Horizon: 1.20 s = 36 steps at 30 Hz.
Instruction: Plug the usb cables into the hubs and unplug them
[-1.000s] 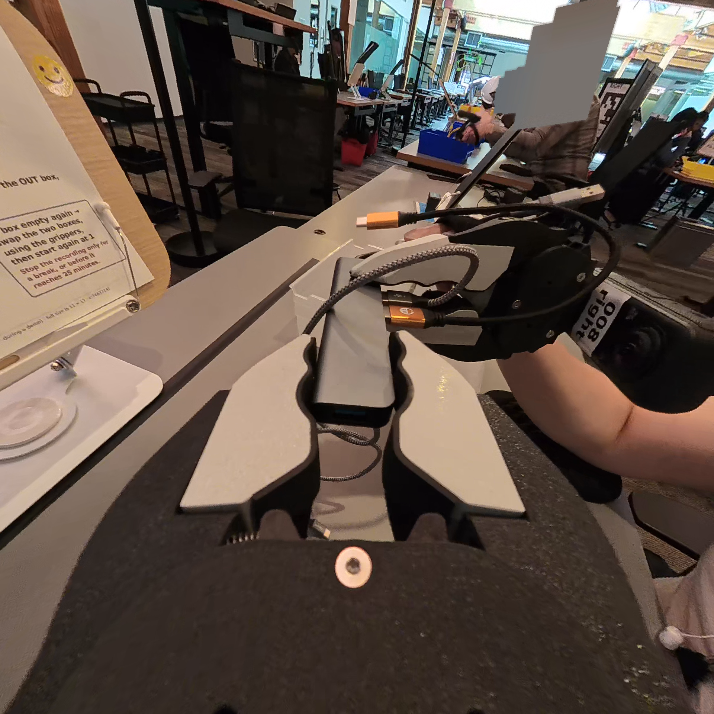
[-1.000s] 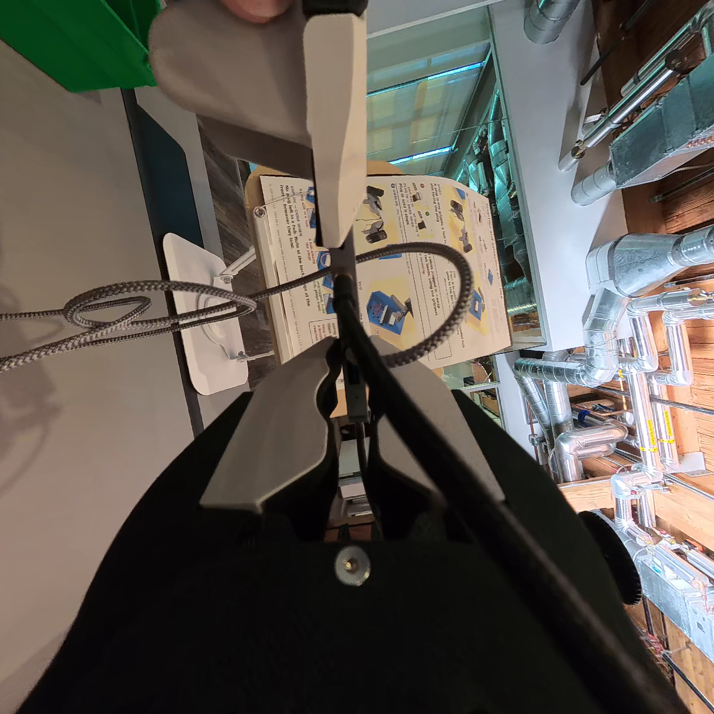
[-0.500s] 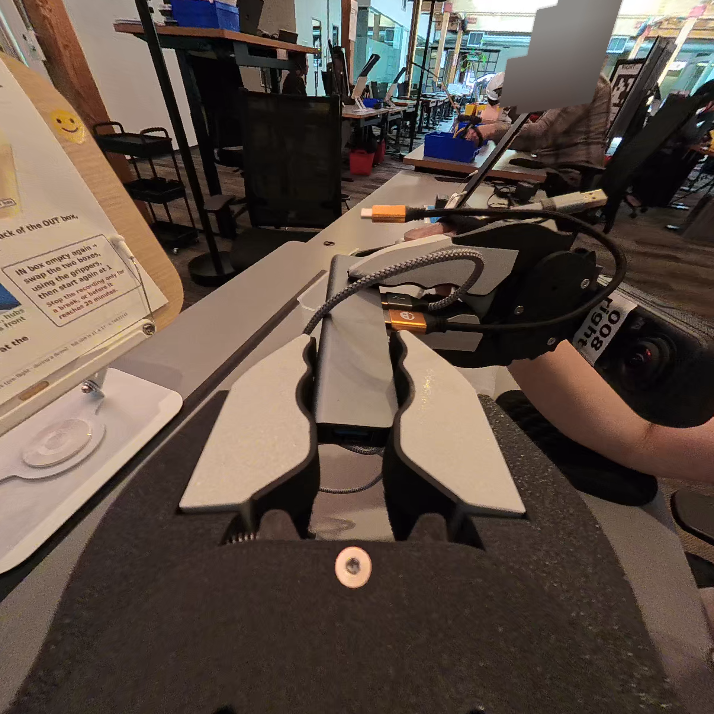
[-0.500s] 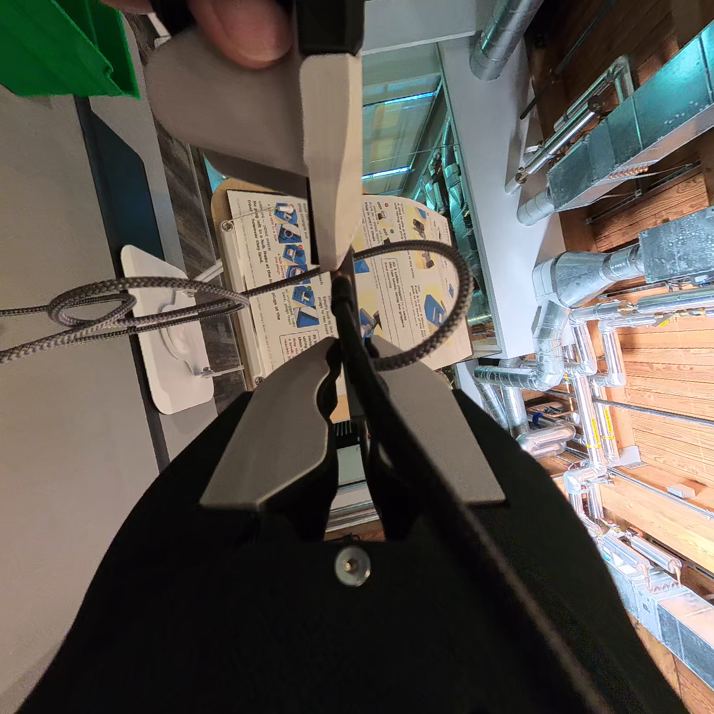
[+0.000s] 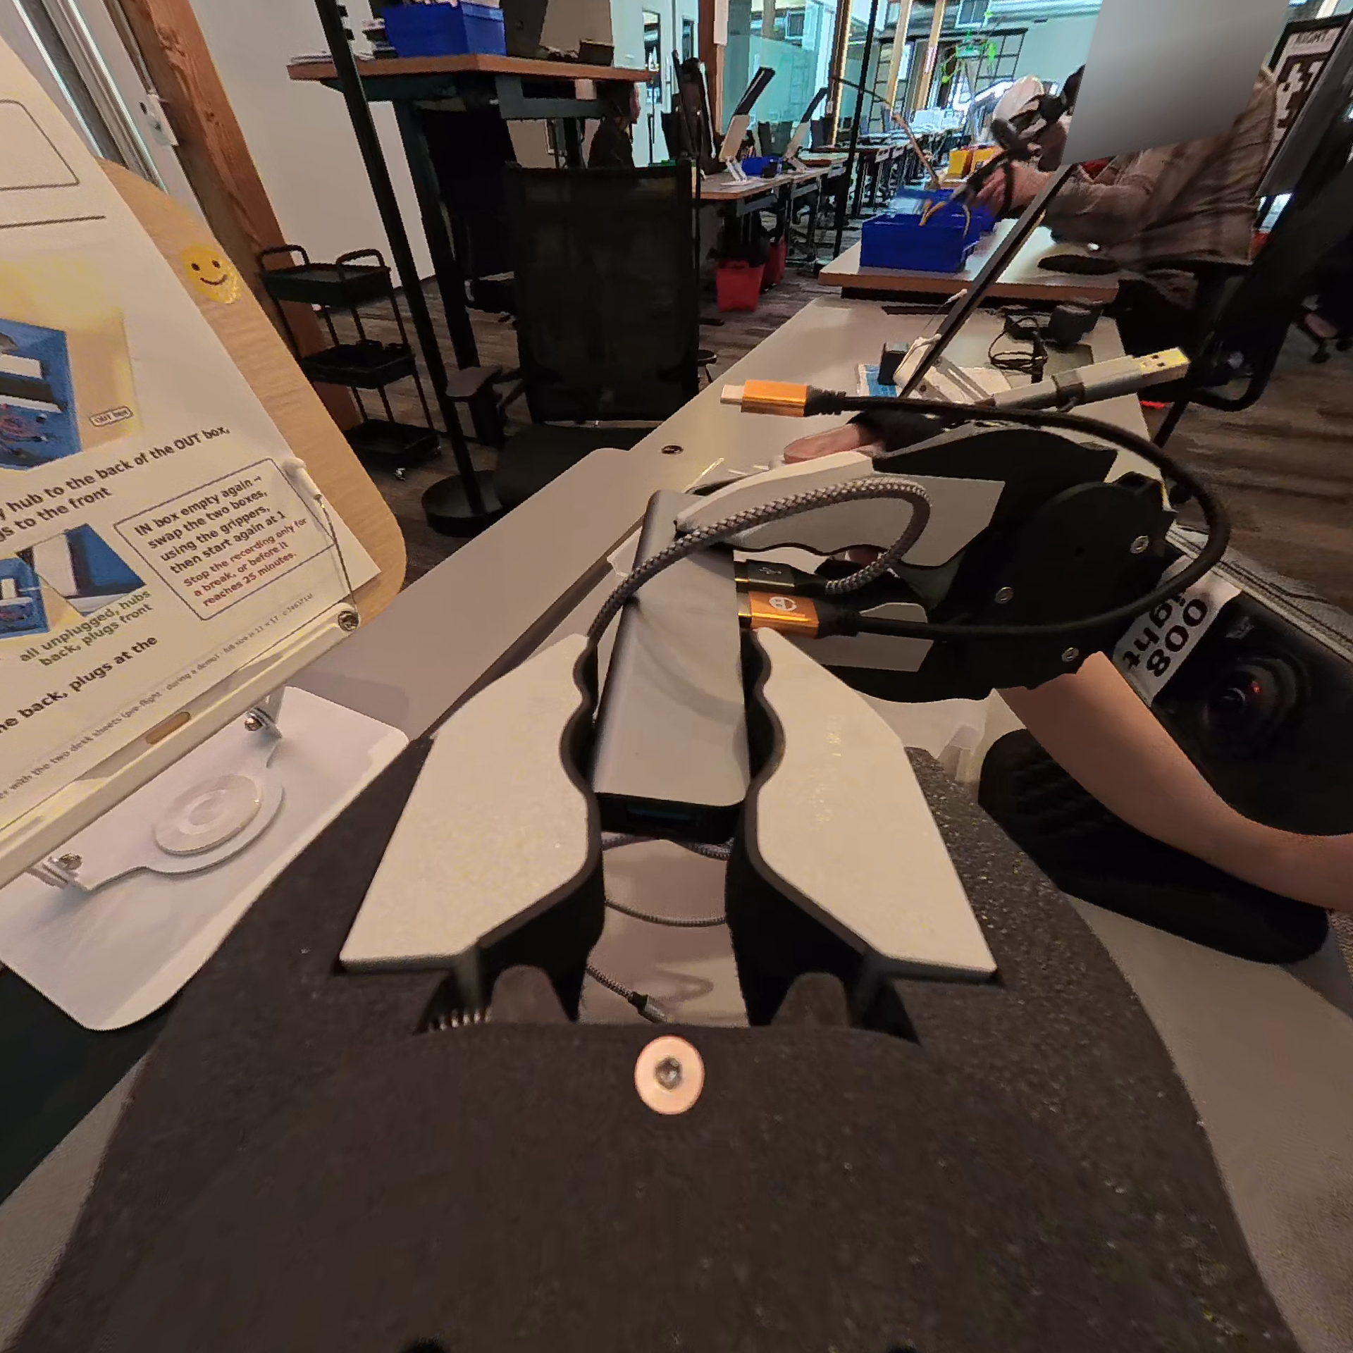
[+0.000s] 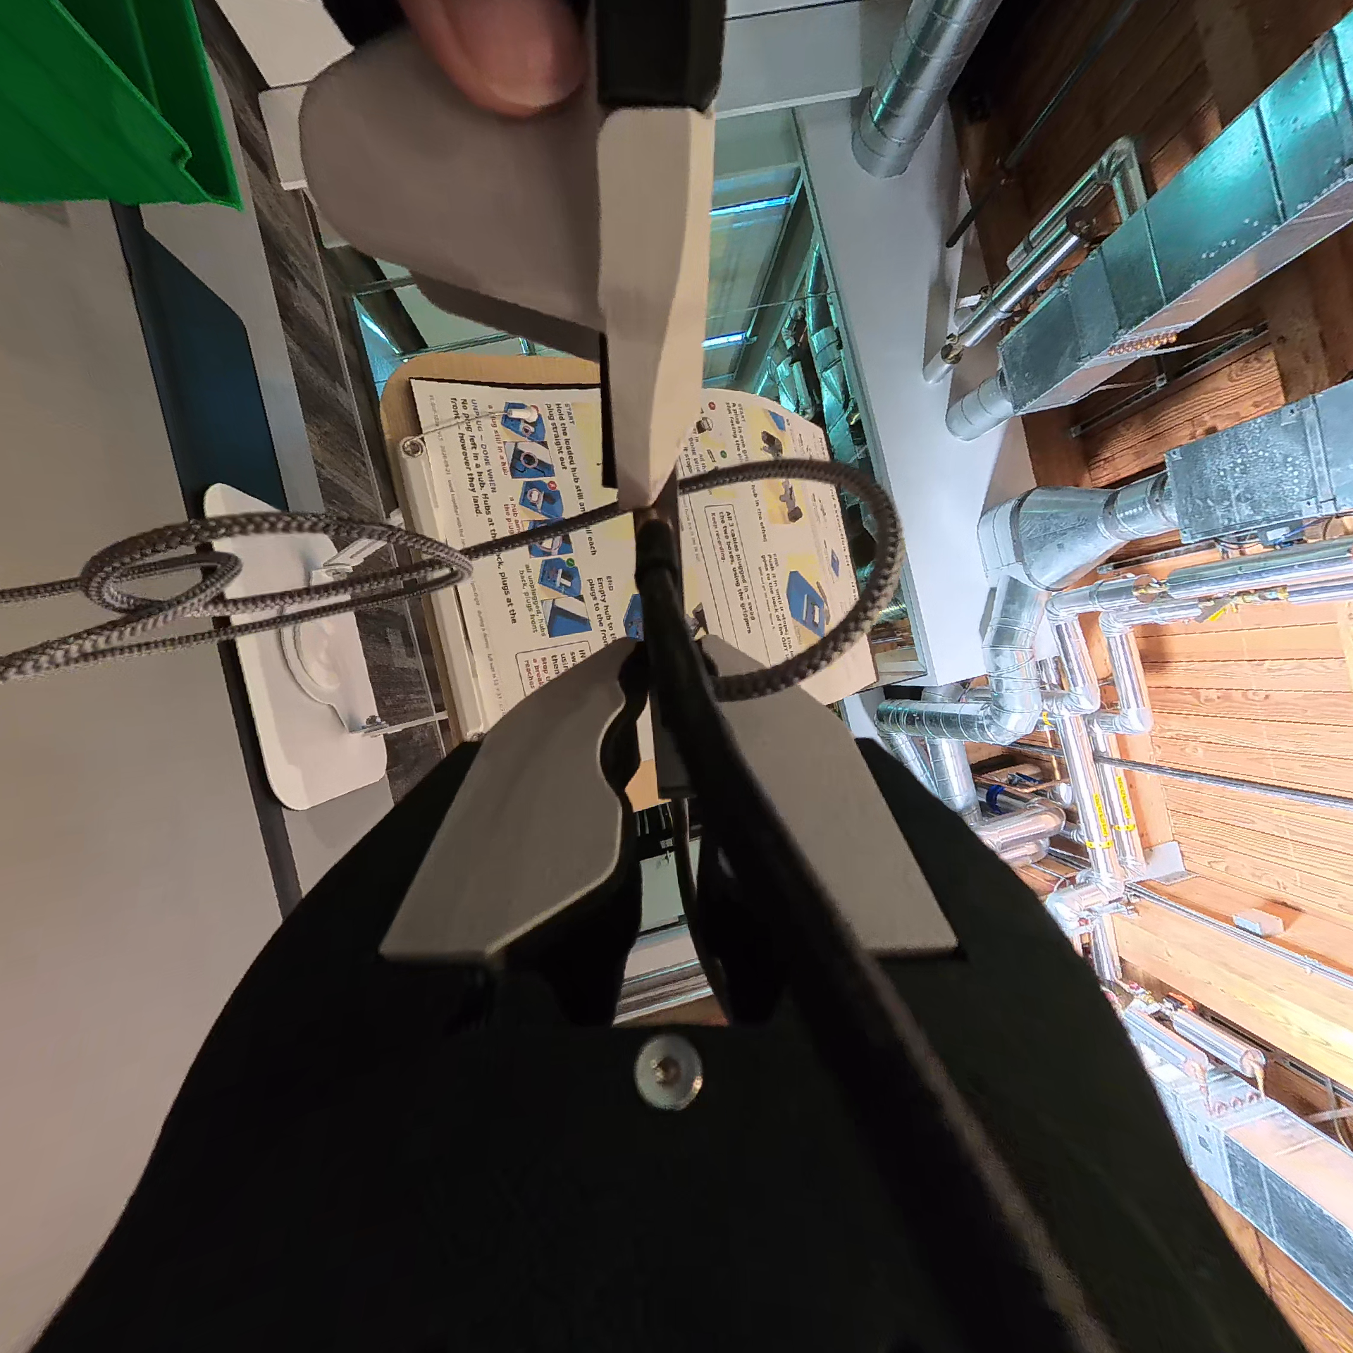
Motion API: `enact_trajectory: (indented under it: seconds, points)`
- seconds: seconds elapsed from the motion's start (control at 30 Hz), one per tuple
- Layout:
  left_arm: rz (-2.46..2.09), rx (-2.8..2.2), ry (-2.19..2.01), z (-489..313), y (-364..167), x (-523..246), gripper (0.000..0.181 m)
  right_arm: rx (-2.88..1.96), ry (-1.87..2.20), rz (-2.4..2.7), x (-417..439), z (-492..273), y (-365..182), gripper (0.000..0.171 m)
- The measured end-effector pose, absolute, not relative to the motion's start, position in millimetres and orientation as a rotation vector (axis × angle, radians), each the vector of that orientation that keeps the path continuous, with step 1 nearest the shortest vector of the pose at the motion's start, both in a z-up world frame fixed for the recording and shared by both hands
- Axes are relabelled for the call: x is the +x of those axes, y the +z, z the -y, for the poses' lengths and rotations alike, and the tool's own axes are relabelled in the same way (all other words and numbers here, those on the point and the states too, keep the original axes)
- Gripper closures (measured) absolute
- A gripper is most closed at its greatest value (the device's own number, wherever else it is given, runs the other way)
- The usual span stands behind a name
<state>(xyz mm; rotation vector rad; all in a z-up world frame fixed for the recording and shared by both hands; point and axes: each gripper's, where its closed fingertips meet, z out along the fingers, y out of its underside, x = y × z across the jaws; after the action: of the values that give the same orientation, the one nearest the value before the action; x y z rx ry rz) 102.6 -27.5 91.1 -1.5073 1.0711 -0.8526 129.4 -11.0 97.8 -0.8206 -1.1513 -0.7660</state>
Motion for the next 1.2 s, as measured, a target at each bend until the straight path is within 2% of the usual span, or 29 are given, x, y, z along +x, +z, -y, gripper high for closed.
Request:
enact_trajectory:
  seconds: [1.2]
  points:
    - [-1.056, -1.583, -0.917, 18, 77, 102, 0.146, -0.87, -0.745, 1.193, 128, 1, 82, 0.16]
